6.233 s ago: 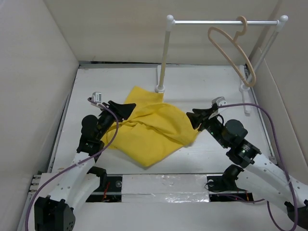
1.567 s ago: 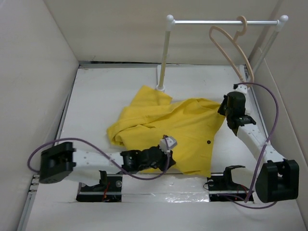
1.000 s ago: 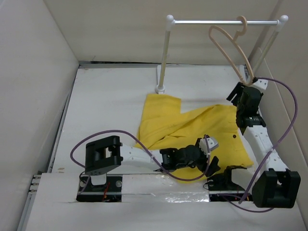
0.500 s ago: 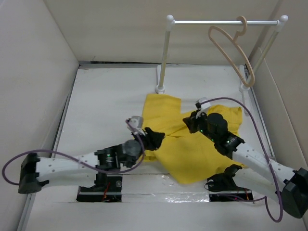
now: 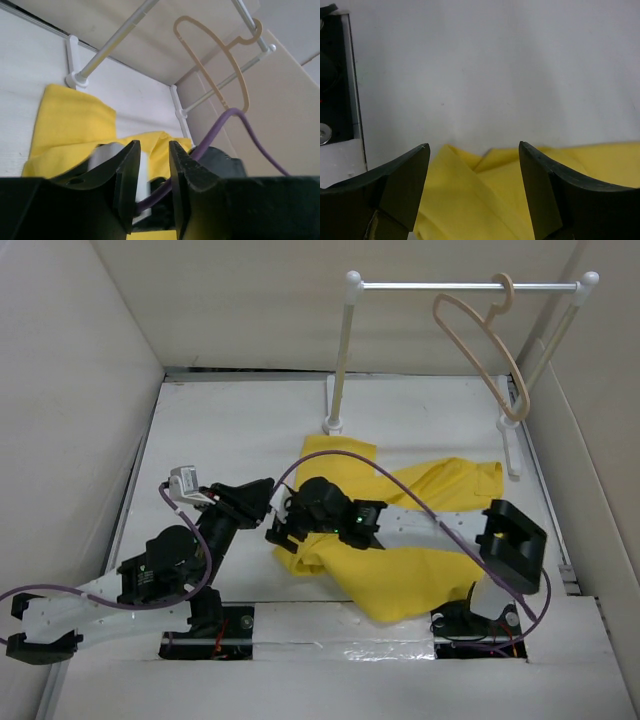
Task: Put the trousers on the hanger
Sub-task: Flatten out the trousers at the center of the board.
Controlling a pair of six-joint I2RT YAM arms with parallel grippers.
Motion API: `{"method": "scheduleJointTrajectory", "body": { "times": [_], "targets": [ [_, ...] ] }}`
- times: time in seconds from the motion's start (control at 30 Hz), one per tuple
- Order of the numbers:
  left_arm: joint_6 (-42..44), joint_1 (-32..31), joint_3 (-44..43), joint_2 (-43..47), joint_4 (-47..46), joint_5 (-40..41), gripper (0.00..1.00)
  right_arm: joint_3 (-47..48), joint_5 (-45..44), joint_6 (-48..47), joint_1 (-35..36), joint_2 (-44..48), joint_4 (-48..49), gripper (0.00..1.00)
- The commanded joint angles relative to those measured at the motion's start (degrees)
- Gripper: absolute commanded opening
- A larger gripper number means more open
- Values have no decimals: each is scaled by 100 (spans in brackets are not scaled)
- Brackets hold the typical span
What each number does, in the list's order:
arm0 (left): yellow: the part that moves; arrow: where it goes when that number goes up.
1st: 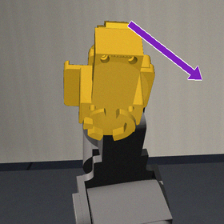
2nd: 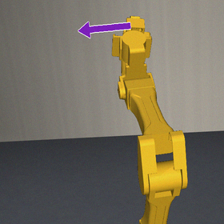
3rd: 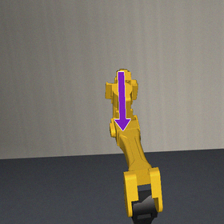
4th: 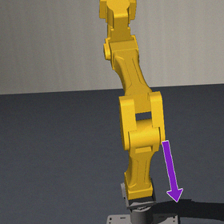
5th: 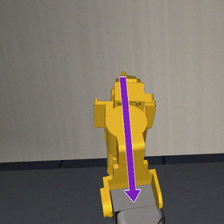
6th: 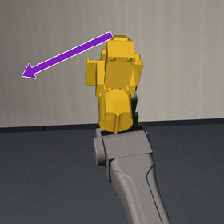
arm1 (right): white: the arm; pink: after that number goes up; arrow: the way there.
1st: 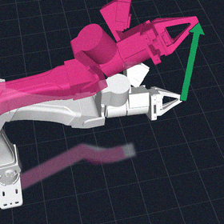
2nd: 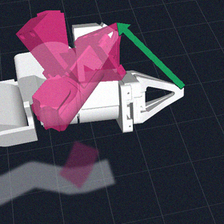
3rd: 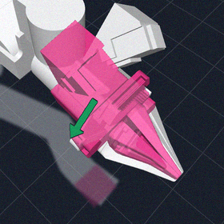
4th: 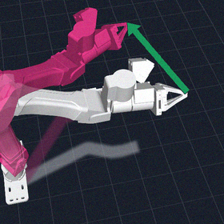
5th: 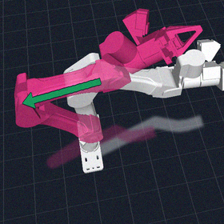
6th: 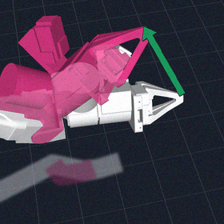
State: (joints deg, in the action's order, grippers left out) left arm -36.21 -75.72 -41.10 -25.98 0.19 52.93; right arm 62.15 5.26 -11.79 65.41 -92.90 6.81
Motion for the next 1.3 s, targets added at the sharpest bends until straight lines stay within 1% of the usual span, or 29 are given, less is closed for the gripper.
{"method": "scheduleJointTrajectory", "body": {
  "times": [0.0, 0.03, 0.07, 0.17, 0.2, 0.27, 0.37, 0.4, 0.57, 0.63, 0.67, 0.7, 0.73, 0.77, 0.8, 0.87, 0.9, 0.93, 1.0, 1.03, 1.1, 1.13, 1.17, 1.2, 1.23, 1.27],
  "targets": [
    [491, -4, -275, -135, 70, -256, 29, 893, 467, -815, 25, -795, -538, 78],
    [622, -4, -319, -179, 26, -509, 37, 1087, 467, -929, 25, -1000, -653, 78],
    [771, -4, -459, -232, 43, -651, 46, 1428, 468, -982, 25, -1385, -1020, 78],
    [939, -4, -618, -399, 17, -889, 54, 1852, 502, -1141, 77, -1818, -1506, 78],
    [1044, -4, -644, -408, 17, -872, 54, 1949, 511, -1167, 77, -1889, -1646, 78],
    [1168, -4, -680, -399, -150, -766, 54, 1898, 494, -1185, 148, -1942, -1613, 78],
    [1467, -4, -724, -347, -343, -810, 59, 1862, 406, -1159, 201, -1951, -1682, 78],
    [1502, -4, -785, -381, -318, -810, 62, 1853, 336, -1150, 201, -1934, -1752, 78],
    [1607, -4, -943, -373, -335, -477, 64, 1757, 353, -1159, 201, -1898, -2025, 77],
    [1660, -4, -909, -260, -457, -432, 64, 1669, 362, -1141, 262, -1837, -2008, 67],
    [1678, -4, -882, -224, -510, -450, 63, 1582, 353, -1132, 314, -1802, -1964, 57],
    [1704, -4, -821, -206, -633, -467, 63, 1537, 266, -1106, 315, -1732, -1877, 27],
    [1722, -4, -829, -241, -634, -494, 63, 1520, 231, -1080, 315, -1696, -1824, 16],
    [1713, -4, -855, -302, -599, -450, 63, 1528, 195, -1080, 315, -1661, -1806, 8],
    [1626, -4, -986, -459, -355, -398, 63, 1546, 91, -1071, 315, -1556, -1780, 0],
    [1564, -4, -1058, -575, -265, -301, 64, 1537, 20, -983, 315, -1320, -1666, 0],
    [1538, -4, -1014, -601, -360, -300, 65, 1372, -33, -931, 315, -1144, -1404, 0],
    [1555, -4, -979, -610, -422, -309, 66, 1266, -77, -800, 315, -690, -1262, 0],
    [1573, -4, -961, -654, -554, -274, 67, 1028, -260, -685, 245, -143, -807, 0],
    [1590, -4, -987, -793, -563, -196, 67, 792, -384, -545, 184, 451, -726, 0],
    [1599, -4, -1075, -996, -555, -169, 67, 475, -682, -369, -53, 1104, -104, 0],
    [1590, -4, -1101, -1249, -581, -221, 67, 117, -762, -72, -428, 1430, 65, 0],
    [1590, -4, -1110, -1374, -633, -256, 67, -78, -798, 88, -693, 2042, 232, 0],
    [1590, -4, -1154, -1653, -730, -300, 67, -272, -868, 272, -992, 2318, 546, 0],
    [1582, -4, -1181, -1804, -783, -353, 67, -465, -964, 674, -1630, 2555, 663, 0],
    [1599, -4, -1224, -1936, -827, -388, 67, -815, -1035, 852, -1976, 2897, 786, 0]
  ]
}}
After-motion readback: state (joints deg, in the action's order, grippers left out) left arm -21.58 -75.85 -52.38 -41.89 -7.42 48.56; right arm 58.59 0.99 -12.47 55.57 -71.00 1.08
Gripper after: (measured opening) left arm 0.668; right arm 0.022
